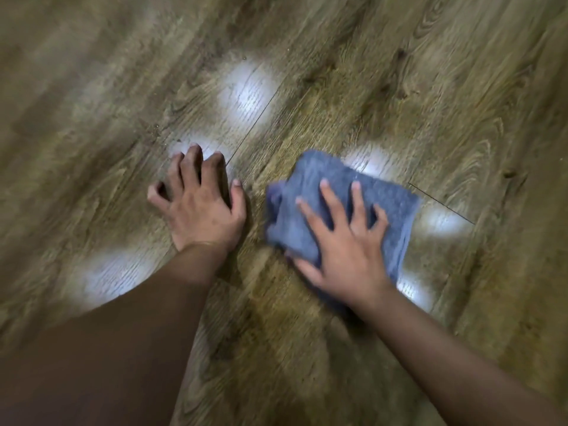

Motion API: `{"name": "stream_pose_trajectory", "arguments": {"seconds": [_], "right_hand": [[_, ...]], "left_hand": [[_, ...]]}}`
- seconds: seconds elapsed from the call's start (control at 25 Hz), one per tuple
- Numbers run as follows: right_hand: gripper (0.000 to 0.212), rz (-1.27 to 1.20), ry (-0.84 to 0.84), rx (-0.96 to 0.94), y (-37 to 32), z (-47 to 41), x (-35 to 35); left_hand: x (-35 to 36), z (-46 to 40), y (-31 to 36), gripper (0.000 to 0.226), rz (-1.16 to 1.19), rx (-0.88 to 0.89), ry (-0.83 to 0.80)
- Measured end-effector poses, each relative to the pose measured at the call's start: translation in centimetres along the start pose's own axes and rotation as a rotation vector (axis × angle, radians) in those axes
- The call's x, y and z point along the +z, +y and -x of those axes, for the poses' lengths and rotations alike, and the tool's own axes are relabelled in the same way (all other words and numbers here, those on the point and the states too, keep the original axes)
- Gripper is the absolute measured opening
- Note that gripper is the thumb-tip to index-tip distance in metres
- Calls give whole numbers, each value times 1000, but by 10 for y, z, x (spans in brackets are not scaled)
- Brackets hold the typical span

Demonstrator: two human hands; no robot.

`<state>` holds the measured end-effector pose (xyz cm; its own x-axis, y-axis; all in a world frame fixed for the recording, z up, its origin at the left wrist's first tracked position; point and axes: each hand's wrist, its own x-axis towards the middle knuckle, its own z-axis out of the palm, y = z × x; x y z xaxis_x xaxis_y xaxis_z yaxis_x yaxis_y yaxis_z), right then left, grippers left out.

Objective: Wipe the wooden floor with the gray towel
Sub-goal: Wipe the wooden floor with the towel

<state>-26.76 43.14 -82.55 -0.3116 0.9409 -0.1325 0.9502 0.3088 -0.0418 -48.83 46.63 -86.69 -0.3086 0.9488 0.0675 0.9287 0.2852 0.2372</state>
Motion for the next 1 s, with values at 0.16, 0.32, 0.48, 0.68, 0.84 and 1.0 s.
{"name": "stream_pose_trajectory", "arguments": {"seconds": [0.16, 0.32, 0.48, 0.68, 0.84, 1.0], "right_hand": [[82, -111, 41, 311, 4, -120, -11], [78, -147, 77, 320, 8, -152, -10], [77, -226, 93, 285, 0, -101, -9], [80, -203, 50, 322, 15, 51, 5], [83, -193, 26, 536, 90, 152, 17], [73, -173, 113, 747, 182, 139, 15]], "left_hand": [[-2, 2, 3, 46, 0, 3, -1], [-1, -1, 1, 45, -22, 22, -5], [-4, -1, 7, 47, -84, 24, -106], [-15, -14, 41, 59, -80, 61, -96], [10, -34, 158, 59, 115, 224, -240], [55, -38, 196, 68, -26, 196, -131]]}}
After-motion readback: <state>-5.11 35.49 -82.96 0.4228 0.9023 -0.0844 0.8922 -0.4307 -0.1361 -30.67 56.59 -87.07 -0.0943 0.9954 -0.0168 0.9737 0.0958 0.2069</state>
